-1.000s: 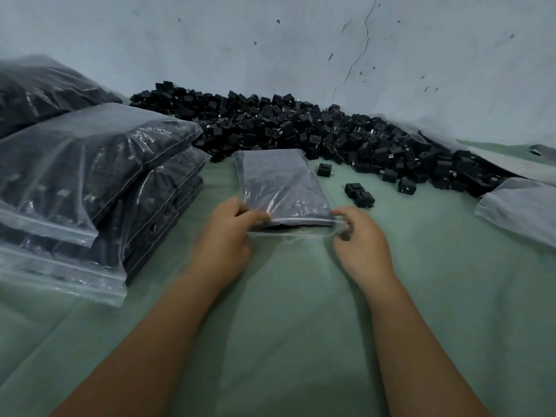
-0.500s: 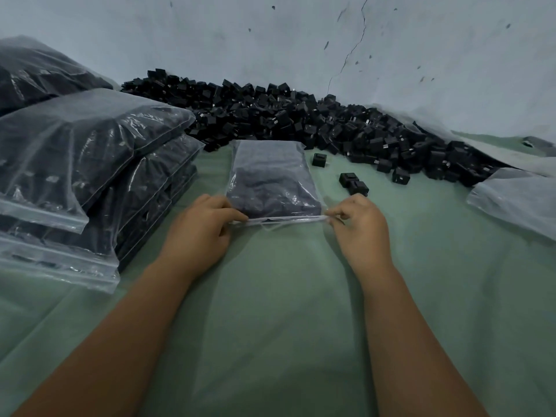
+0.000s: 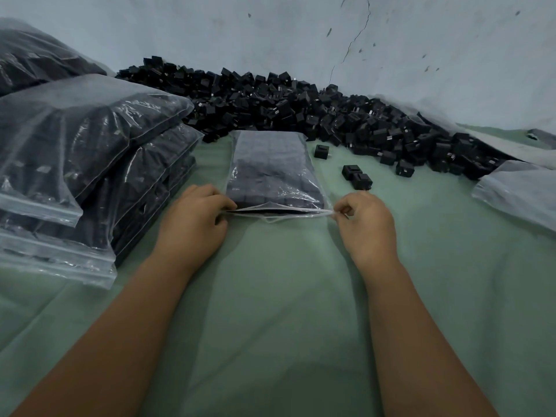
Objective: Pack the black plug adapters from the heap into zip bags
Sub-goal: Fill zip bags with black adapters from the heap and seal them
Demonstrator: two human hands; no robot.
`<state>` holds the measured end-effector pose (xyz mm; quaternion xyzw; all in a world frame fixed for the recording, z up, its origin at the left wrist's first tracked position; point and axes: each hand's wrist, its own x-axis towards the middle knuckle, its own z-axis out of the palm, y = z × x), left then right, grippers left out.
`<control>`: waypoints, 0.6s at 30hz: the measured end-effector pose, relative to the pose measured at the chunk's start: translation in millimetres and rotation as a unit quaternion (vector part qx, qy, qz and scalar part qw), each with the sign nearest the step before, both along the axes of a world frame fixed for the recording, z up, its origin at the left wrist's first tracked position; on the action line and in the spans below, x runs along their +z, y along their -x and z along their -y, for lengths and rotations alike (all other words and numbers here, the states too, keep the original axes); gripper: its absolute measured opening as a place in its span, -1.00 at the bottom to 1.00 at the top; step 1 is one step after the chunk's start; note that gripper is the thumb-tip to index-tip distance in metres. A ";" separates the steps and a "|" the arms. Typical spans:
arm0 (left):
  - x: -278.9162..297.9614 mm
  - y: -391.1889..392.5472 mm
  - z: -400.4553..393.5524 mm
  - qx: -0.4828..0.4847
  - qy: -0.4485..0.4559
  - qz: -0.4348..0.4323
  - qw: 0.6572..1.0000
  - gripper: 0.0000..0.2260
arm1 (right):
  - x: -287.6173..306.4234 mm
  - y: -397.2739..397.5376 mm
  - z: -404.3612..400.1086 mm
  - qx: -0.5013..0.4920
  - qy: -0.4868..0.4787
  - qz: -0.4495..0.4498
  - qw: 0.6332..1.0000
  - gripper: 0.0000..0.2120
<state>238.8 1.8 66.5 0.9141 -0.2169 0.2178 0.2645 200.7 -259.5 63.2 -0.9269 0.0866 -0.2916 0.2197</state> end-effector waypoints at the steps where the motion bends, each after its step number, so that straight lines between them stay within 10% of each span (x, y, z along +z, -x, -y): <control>1: 0.0 -0.5 -1.1 0.013 0.002 -0.005 1.000 -0.78 | 0.3 0.0 0.4 -0.002 0.005 -0.004 1.000 -0.94; 18: -0.8 -5.7 -11.0 0.039 -0.037 0.028 0.998 -0.92 | 9.1 5.3 -11.3 0.036 0.126 -0.022 0.991 -0.93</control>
